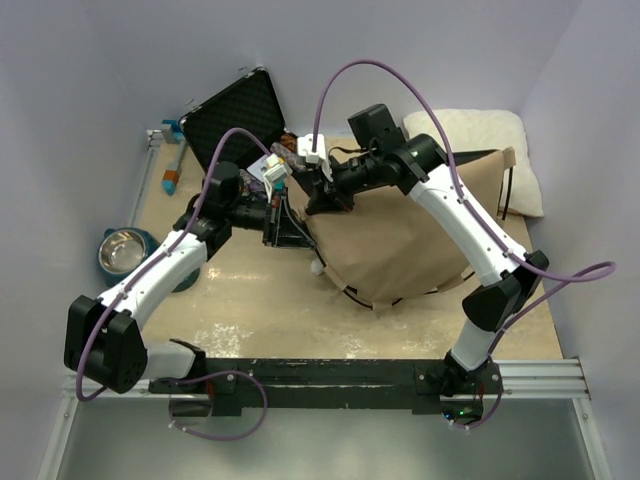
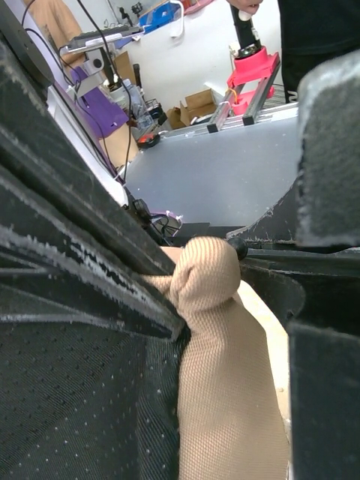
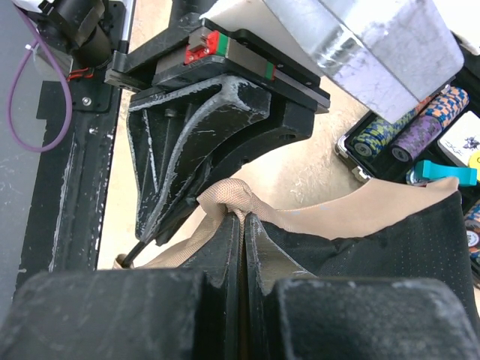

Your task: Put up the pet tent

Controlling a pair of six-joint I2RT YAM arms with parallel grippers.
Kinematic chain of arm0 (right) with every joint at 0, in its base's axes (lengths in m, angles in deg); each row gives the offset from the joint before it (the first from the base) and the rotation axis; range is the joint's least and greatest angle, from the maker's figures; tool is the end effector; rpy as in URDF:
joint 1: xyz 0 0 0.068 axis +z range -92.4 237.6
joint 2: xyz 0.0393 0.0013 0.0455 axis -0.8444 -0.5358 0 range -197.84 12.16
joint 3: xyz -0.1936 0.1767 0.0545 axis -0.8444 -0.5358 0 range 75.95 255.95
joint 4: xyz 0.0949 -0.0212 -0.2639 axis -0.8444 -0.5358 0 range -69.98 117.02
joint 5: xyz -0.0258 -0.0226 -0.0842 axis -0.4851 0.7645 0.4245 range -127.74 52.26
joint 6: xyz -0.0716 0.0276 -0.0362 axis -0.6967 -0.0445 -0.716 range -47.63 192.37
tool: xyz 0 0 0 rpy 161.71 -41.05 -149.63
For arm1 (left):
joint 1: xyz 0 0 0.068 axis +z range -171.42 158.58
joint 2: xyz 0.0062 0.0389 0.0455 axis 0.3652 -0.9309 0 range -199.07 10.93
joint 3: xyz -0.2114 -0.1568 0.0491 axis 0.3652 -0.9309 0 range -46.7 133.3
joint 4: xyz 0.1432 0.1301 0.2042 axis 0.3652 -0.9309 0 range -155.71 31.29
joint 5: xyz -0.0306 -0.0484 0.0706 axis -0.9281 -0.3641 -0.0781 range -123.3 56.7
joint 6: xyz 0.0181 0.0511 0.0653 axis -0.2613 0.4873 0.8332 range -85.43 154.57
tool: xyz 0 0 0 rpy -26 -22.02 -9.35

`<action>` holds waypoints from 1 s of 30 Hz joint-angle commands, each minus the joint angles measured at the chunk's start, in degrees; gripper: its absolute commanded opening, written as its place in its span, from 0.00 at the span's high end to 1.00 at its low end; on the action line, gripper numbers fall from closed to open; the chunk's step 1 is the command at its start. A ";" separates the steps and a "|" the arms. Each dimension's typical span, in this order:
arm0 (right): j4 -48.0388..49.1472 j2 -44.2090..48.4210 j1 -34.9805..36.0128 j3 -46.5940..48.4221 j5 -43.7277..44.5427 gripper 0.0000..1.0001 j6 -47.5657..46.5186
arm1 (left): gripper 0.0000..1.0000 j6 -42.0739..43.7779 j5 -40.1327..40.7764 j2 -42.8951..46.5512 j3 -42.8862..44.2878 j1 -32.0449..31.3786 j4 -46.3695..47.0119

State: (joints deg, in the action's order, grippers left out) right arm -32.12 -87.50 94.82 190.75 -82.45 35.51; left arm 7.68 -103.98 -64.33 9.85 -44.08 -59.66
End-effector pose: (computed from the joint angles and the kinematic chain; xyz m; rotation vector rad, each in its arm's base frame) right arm 0.2836 0.2812 0.4078 -1.6274 1.5207 0.9053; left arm 0.2667 -0.1875 0.3020 0.8489 1.8687 -1.7242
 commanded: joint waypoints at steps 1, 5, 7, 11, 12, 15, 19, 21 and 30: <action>1.04 2.54 0.93 -0.63 -2.75 1.00 -0.75 | 1.00 1.76 3.61 -1.46 0.93 -0.64 -0.54; 1.04 2.98 1.99 -1.51 -2.49 1.00 -0.93 | 1.00 1.76 3.70 -1.82 1.28 -0.64 -0.63; 1.04 2.98 2.25 -1.86 -2.40 1.00 -0.93 | 1.00 1.67 3.53 -1.99 1.71 -0.64 -0.63; 1.13 3.15 2.34 -2.39 -2.84 1.00 -1.11 | 1.00 1.84 3.53 -2.17 1.81 -0.64 -1.07; 1.04 3.33 2.43 -2.57 -2.75 1.00 -1.11 | 1.00 2.02 3.53 -2.17 1.80 -0.64 -1.16; 1.13 3.85 2.43 -3.09 -2.84 1.00 -1.19 | 1.00 2.02 3.35 -1.64 1.19 -0.55 -1.25; 1.04 5.35 2.43 -5.02 -1.70 1.00 -3.21 | 1.00 2.02 3.17 -0.41 0.66 -0.11 -1.33; 1.04 6.49 2.51 -6.43 -0.47 1.00 -4.62 | 1.00 1.85 2.82 0.38 0.49 0.24 -1.25; 0.95 8.86 5.41 -9.86 2.60 1.00 -8.92 | 1.00 -0.09 2.38 0.38 0.84 1.39 -0.02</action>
State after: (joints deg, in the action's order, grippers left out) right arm -28.29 -80.92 97.90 182.38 -79.41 29.01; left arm 8.14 -104.50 -63.81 10.07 -43.90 -60.69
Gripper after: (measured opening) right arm 0.019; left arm 0.044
